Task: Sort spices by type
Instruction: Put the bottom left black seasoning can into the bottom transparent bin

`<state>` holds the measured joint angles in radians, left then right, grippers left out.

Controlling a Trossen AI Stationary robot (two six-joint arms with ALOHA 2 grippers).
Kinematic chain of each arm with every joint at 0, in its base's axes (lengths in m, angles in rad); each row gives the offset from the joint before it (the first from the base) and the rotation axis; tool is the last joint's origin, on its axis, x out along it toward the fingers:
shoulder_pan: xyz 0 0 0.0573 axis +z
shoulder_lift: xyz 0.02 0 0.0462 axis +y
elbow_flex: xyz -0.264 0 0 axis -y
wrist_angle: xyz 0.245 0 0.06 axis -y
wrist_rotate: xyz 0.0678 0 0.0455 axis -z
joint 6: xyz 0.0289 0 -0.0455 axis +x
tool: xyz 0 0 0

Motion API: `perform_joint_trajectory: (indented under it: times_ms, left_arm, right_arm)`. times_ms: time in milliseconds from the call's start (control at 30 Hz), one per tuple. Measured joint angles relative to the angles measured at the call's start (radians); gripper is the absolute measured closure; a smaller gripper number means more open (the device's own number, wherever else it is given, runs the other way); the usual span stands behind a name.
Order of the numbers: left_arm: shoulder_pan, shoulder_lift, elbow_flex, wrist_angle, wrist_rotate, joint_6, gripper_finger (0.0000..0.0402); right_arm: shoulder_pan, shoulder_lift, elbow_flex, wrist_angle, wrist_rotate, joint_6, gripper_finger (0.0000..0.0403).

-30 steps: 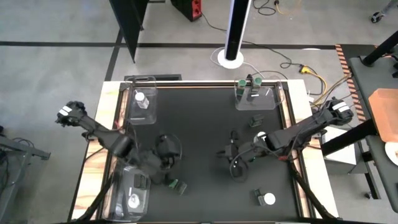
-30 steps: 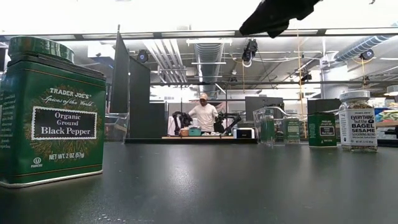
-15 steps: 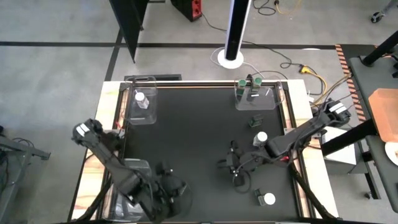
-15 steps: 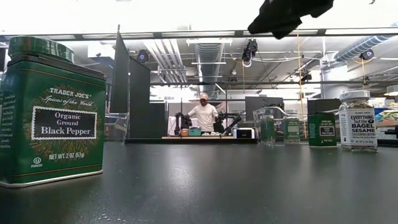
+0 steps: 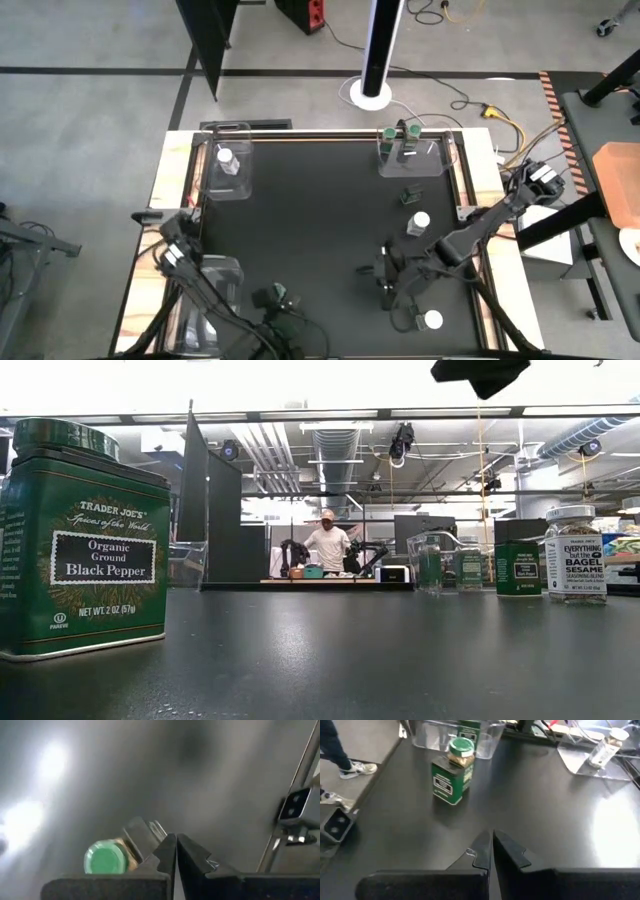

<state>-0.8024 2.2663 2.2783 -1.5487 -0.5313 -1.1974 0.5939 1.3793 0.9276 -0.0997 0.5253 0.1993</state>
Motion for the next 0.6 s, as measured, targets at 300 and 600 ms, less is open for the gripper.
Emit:
perform_joint_trajectory:
  times_ms: [300,600]
  left_arm:
    - [0.025,0.075,0.043,-0.024,0.052,-0.044,0.0402]
    - [0.070,0.073,-0.007,-0.024,0.067,0.012,0.0402]
  right_arm:
    - [0.021,-0.054,-0.005,-0.047,-0.008,-0.041,0.0394]
    - [0.028,-0.174,-0.115,-0.021,-0.008,-0.004,0.0394]
